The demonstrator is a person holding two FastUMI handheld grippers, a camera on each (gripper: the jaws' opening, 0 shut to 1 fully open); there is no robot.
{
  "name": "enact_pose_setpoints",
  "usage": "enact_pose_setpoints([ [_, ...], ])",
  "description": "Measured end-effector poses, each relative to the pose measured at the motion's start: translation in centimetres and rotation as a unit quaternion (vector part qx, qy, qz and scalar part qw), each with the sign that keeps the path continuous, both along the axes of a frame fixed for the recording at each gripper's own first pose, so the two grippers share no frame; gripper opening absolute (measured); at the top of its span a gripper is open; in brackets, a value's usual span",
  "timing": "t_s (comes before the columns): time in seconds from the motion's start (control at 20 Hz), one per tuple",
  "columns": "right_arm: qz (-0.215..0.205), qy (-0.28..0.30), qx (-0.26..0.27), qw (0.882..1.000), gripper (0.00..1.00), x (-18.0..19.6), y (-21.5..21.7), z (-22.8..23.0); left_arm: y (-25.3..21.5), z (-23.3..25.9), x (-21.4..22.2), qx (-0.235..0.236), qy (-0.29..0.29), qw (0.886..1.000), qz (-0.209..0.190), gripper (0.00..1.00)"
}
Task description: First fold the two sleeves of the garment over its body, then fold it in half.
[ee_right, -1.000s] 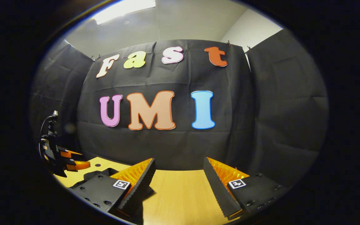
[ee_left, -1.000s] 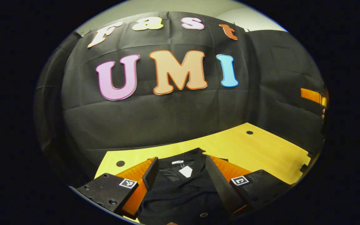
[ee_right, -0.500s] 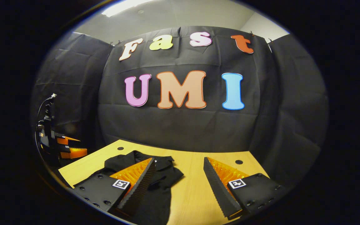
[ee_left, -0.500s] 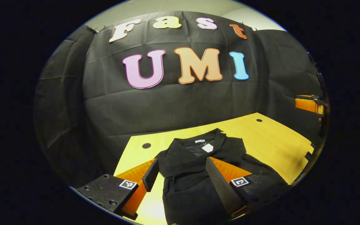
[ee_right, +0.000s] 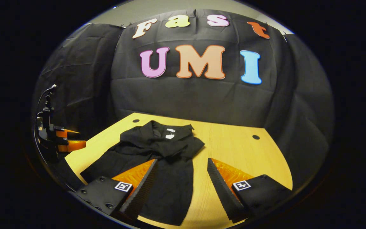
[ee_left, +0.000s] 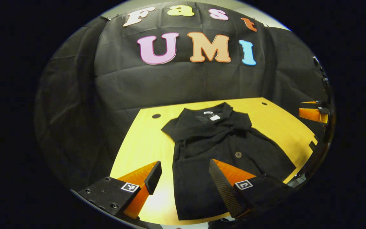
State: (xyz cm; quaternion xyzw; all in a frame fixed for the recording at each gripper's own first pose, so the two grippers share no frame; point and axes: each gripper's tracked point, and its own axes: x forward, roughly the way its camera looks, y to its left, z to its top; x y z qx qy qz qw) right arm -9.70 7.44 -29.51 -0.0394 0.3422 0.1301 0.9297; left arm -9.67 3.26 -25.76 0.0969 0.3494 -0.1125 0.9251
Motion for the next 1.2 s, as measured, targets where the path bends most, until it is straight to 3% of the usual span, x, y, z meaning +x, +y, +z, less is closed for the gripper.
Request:
enact_pose_setpoints([
  [0.35,-0.005,0.096,-0.028,0.995,0.99,-6.2,-0.5,-7.3,2.6,-6.3,-6.1,0.008,0.082,0.996,0.021,0.94],
  [0.7,-0.023,0.205,-0.055,0.977,1.0,-12.7,-1.6,-14.9,4.4,-11.3,-10.9,0.011,0.163,0.985,0.057,0.95],
  [1.0,-0.027,0.249,-0.06,0.966,1.0,-14.6,-1.6,-17.3,3.6,-11.5,-10.6,0.012,0.146,0.988,0.053,0.96],
  [1.05,-0.032,0.251,-0.055,0.966,0.98,-14.6,-1.7,-17.3,3.4,-11.7,-10.8,0.012,0.147,0.988,0.051,0.89],
  [1.1,-0.035,0.252,-0.053,0.966,0.96,-14.5,-1.6,-17.2,3.1,-11.6,-10.7,0.014,0.141,0.989,0.047,0.93],
  [1.2,-0.027,0.254,-0.053,0.965,0.96,-14.5,-1.3,-17.2,2.5,-11.8,-10.7,0.009,0.136,0.99,0.04,0.87],
])
